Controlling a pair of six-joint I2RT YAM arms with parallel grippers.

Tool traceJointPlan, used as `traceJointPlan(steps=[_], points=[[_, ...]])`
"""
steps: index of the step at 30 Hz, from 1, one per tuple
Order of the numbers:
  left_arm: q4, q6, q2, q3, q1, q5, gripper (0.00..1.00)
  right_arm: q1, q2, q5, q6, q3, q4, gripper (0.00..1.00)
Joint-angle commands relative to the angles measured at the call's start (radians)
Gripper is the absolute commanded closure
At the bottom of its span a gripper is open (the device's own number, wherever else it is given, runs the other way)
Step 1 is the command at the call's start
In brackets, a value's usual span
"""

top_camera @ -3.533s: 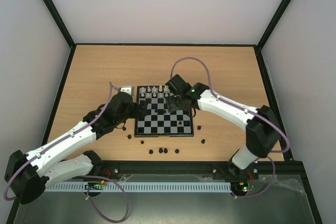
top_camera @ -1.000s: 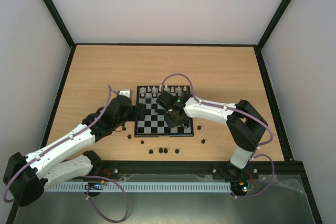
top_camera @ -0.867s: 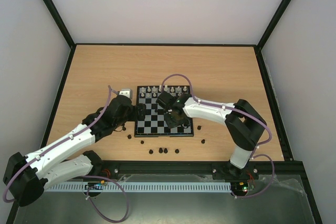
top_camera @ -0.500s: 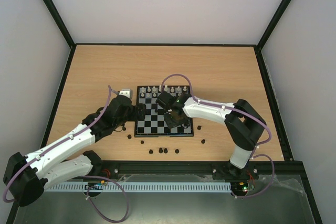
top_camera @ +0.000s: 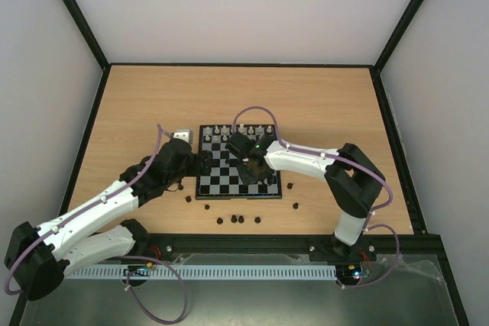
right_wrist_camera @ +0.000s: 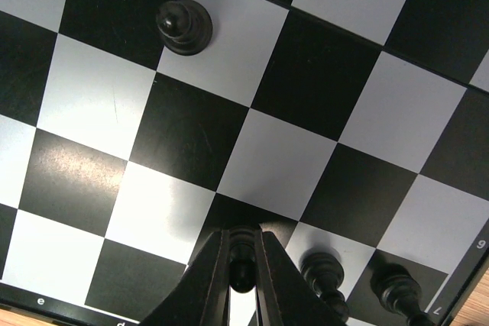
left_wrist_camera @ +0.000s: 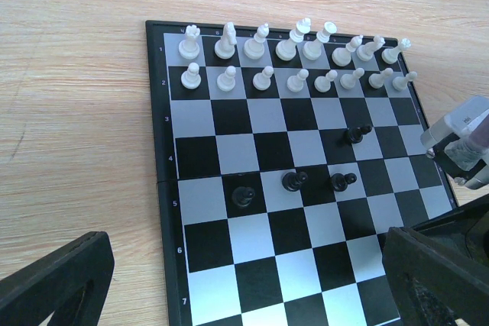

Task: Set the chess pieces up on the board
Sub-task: Place the chess piece on the chessboard.

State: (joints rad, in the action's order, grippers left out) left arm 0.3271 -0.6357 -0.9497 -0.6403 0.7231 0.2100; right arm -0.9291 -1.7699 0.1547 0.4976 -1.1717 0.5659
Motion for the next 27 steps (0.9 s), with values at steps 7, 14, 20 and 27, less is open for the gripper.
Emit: traceJointPlan(steps=[7, 14, 20, 27], points=[[0.005, -0.001, 0.011, 0.006, -0.007, 0.006, 0.01, -0.004, -0.03, 0.019, -0.004, -0.023, 0.029, 0.89], [0.003, 0.001, 0.006, 0.002, -0.007, 0.005, 0.01, -0.004, -0.003, 0.016, -0.001, -0.02, 0.046, 0.84], [0.001, 0.002, 0.001, -0.001, -0.007, 0.003, 0.01, -0.004, 0.039, 0.018, 0.001, -0.022, 0.056, 0.78], [0.009, 0.004, 0.007, -0.008, -0.007, 0.011, 0.01, -0.001, 0.081, 0.009, -0.01, -0.034, 0.048, 0.64]])
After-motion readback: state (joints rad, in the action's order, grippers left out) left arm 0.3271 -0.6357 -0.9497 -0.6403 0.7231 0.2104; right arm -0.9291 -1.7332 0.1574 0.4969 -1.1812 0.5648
